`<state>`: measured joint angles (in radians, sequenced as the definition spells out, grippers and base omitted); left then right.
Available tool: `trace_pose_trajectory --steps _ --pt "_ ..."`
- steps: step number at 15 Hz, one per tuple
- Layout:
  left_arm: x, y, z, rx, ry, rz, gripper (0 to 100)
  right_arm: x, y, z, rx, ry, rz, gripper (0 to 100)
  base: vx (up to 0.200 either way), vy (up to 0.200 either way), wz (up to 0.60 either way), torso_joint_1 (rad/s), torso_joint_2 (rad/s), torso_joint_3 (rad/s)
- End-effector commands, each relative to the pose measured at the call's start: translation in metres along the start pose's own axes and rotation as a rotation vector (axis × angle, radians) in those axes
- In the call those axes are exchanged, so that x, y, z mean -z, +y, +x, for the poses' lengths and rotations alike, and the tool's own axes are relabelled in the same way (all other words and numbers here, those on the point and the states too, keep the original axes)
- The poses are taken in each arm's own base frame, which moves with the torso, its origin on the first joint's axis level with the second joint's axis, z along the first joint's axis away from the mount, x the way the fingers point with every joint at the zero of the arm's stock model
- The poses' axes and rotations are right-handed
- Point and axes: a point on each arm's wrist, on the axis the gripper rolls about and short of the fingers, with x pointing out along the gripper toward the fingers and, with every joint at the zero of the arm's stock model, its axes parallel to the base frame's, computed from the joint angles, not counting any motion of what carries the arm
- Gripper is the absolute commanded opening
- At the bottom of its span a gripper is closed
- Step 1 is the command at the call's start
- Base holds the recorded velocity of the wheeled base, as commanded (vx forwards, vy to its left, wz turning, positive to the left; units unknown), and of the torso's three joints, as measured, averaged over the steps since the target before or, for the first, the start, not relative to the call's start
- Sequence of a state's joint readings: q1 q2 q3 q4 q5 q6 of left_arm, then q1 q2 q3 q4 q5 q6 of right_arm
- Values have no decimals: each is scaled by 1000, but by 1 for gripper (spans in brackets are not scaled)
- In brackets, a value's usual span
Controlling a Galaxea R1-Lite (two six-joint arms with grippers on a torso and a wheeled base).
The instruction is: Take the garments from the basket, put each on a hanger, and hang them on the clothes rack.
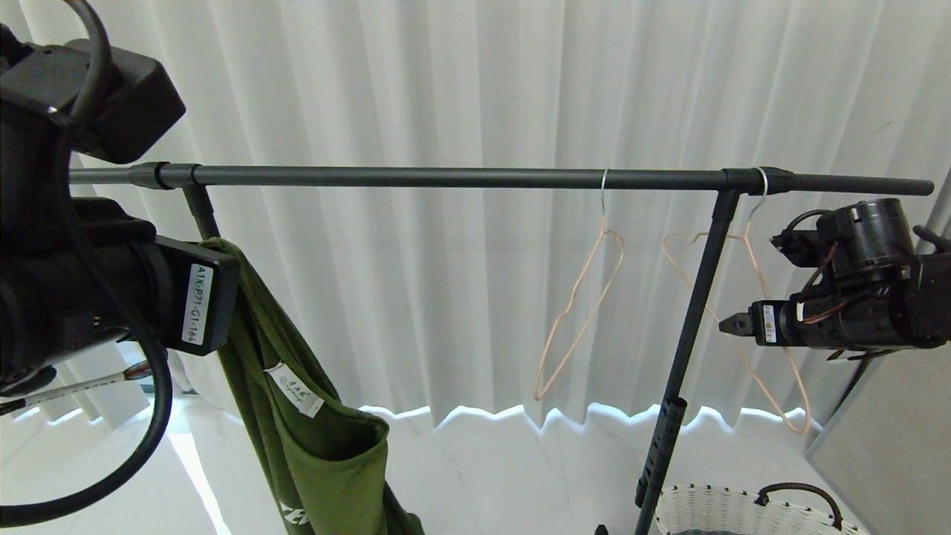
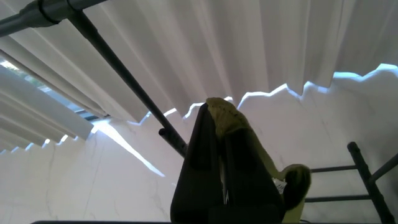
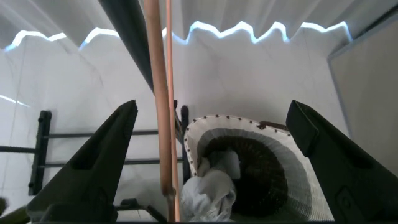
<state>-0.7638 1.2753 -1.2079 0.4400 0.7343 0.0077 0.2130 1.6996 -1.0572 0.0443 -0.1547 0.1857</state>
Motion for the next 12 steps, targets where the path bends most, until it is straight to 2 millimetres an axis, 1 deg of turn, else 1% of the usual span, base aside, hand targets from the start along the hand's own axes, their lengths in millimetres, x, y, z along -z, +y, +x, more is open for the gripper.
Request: trace_pose_trajectory --steps 1,3,4,12 --pt "0 0 0 0 0 0 0 -1 1 1 -1 -3 3 100 0 0 0 0 0 0" --pt "0 0 0 0 0 0 0 -2 1 1 -2 -4 3 100 0 0 0 0 0 0" --pt "0 0 0 0 0 0 0 -2 1 1 -2 -4 3 0 0 0 0 0 0 0" --pt "0 0 0 0 0 0 0 -3 0 -3 39 -22 5 0 0 0 0 0 0 0"
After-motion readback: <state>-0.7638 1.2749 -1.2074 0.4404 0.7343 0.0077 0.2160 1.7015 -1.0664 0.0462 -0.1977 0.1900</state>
